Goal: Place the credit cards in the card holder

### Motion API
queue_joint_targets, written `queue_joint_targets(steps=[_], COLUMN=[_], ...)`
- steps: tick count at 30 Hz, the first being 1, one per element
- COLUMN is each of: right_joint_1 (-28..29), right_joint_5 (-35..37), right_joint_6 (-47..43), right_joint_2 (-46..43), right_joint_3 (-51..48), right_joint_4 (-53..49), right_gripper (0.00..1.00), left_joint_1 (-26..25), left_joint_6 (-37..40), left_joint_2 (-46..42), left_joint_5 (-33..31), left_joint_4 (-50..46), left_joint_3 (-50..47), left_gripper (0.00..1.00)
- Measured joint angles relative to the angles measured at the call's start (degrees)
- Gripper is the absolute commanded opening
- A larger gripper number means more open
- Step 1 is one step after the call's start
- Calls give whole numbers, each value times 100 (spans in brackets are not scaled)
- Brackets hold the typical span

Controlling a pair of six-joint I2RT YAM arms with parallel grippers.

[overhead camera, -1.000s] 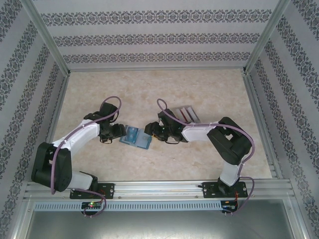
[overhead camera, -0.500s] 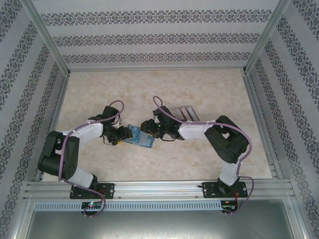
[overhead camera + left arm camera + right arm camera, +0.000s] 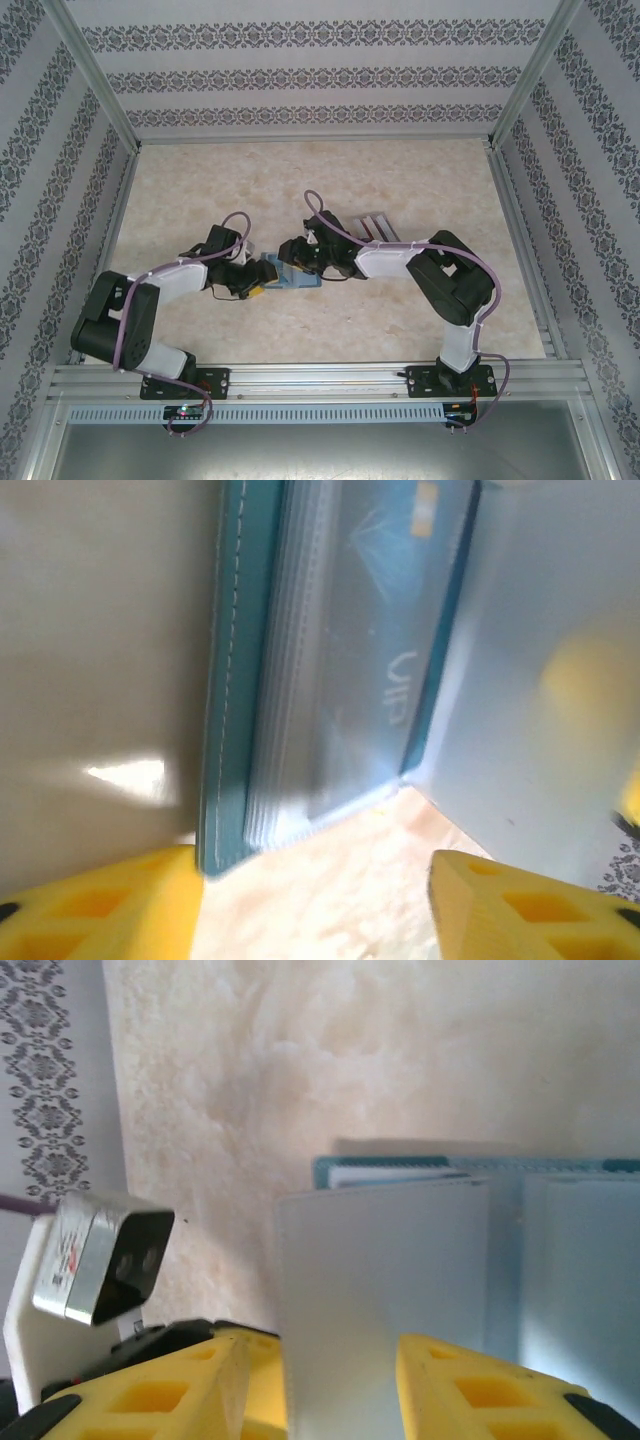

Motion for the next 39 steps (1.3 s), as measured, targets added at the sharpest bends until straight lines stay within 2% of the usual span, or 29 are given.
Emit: queue_joint_targets(steps=[3,10,15,18,21,26,32,39], right_joint_1=[2,216,382,267,-39,-686,-1005,-1172], right_joint_5=[-24,-87,-192,-254,-284,-52,1268,2712], right_joint_6=[0,0,-15,-116,-361,-1335,-2977,-4433], right_joint_2=[103,640,774,678,249,-1069,-2223,-2162], right_joint_3=[188,649,772,769,669,605,761,767], right_joint_4=[2,-72,-120,-229,-481,-1377,-3158,-4767], right_gripper=[45,46,49,50,51,54,61,67], left_joint_1=[393,1368,1443,1440,1357,813,391,-177], left_joint_6=[-122,-221,-26,79,173,315,435,715], left_joint_2=[-446,-636,-481,-278,33,385,476,848], left_joint_5=[-111,-433,-525,-490,-433,-435,-817,-1569], left_joint_4=[-291,-975,-1325,-1335,-1333,-1331,-1375,-1591], left_joint_3=[20,24,225,354,468,776,1204,1932], left_gripper=[70,72,75,76,79,83,89,95])
